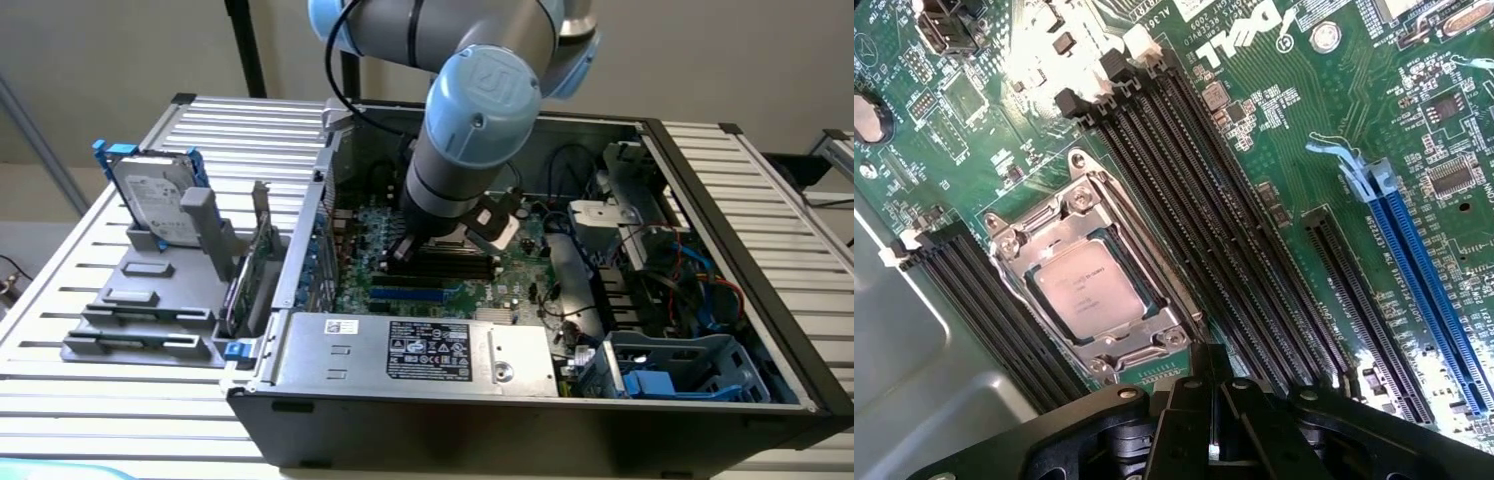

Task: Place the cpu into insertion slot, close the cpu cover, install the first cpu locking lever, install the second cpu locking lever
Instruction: 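Install the second cpu locking lever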

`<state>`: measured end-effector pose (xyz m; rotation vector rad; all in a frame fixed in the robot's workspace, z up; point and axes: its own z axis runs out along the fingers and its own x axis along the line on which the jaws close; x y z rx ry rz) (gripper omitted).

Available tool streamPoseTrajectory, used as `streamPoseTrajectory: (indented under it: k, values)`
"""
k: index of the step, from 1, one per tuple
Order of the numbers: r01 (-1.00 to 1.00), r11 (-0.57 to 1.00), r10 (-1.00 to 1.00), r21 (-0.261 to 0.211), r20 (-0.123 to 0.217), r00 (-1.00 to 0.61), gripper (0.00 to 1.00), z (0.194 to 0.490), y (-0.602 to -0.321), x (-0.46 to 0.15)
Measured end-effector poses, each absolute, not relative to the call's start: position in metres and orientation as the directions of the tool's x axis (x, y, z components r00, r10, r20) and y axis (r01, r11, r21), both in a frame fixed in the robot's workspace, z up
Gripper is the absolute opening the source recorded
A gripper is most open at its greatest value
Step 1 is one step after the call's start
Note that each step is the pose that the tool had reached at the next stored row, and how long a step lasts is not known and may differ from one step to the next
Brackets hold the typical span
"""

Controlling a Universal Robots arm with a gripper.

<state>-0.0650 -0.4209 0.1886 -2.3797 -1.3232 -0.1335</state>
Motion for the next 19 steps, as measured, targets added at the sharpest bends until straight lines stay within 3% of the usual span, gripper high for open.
streamPoseTrajectory:
  k: [12, 19]
  values:
    - [0.831, -0.474, 0.801, -0.29, 0.252, 0.544, 0.11, 0.188, -0.419, -0.066]
    - [0.831, -0.474, 0.801, -0.29, 0.25, 0.544, 0.11, 0.205, -0.419, -0.067]
